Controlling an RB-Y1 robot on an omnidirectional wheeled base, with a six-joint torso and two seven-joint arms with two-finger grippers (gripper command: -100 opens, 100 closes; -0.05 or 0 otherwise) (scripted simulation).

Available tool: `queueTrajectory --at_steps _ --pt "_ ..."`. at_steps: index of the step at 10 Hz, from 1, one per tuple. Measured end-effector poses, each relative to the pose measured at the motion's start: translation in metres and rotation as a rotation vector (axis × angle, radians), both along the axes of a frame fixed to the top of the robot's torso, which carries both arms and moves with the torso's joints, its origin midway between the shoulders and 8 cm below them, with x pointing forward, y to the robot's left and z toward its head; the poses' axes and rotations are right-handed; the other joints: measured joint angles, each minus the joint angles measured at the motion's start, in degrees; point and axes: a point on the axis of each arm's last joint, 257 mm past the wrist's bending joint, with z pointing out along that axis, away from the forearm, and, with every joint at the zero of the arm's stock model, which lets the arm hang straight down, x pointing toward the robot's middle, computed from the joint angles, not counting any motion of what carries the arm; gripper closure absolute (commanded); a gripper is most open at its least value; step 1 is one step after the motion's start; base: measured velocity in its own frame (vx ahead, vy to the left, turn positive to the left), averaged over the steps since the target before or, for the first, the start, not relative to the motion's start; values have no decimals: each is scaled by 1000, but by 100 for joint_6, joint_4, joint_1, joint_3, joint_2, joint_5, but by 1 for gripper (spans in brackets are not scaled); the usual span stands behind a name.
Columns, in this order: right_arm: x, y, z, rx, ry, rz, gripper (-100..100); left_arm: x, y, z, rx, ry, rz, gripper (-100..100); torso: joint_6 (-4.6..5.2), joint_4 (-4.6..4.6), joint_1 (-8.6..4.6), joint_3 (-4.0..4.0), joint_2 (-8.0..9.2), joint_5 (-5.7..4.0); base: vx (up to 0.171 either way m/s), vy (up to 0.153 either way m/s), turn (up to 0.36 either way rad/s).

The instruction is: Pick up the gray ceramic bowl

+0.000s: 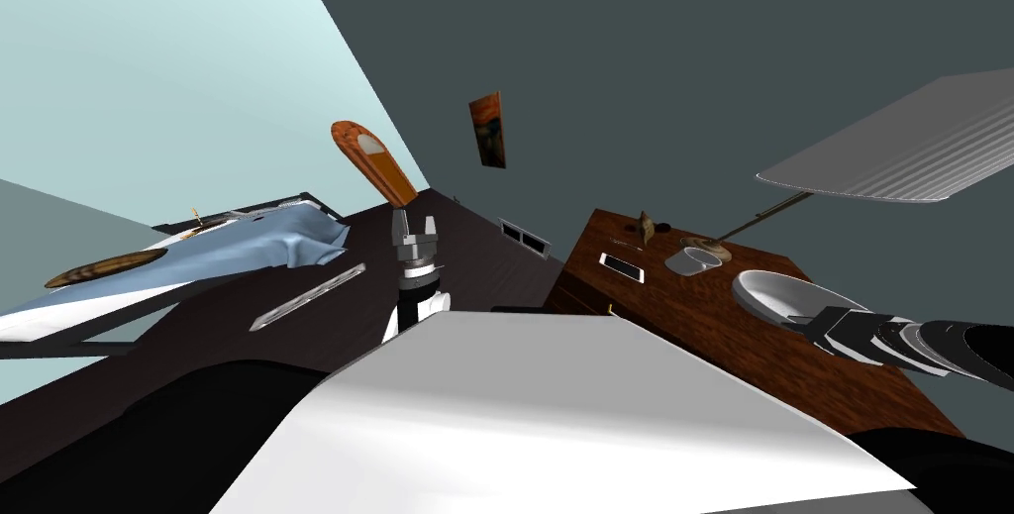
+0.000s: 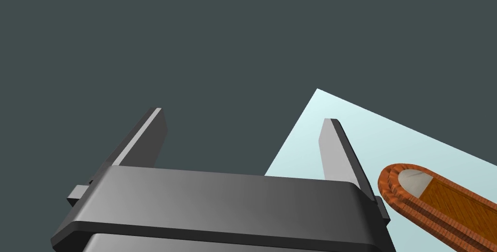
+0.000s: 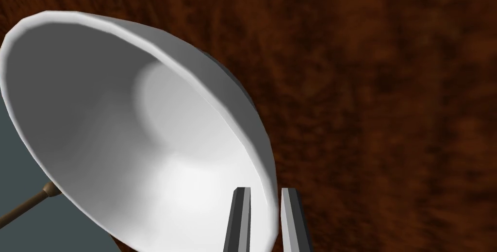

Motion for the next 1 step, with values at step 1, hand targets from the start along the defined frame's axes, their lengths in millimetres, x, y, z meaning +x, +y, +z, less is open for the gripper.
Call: queueTrajectory --at_steps 1 --pt "1 0 0 0 -1 0 0 0 0 0 0 0 0 0 1 0 -2 1 2 -1 0 0 0"
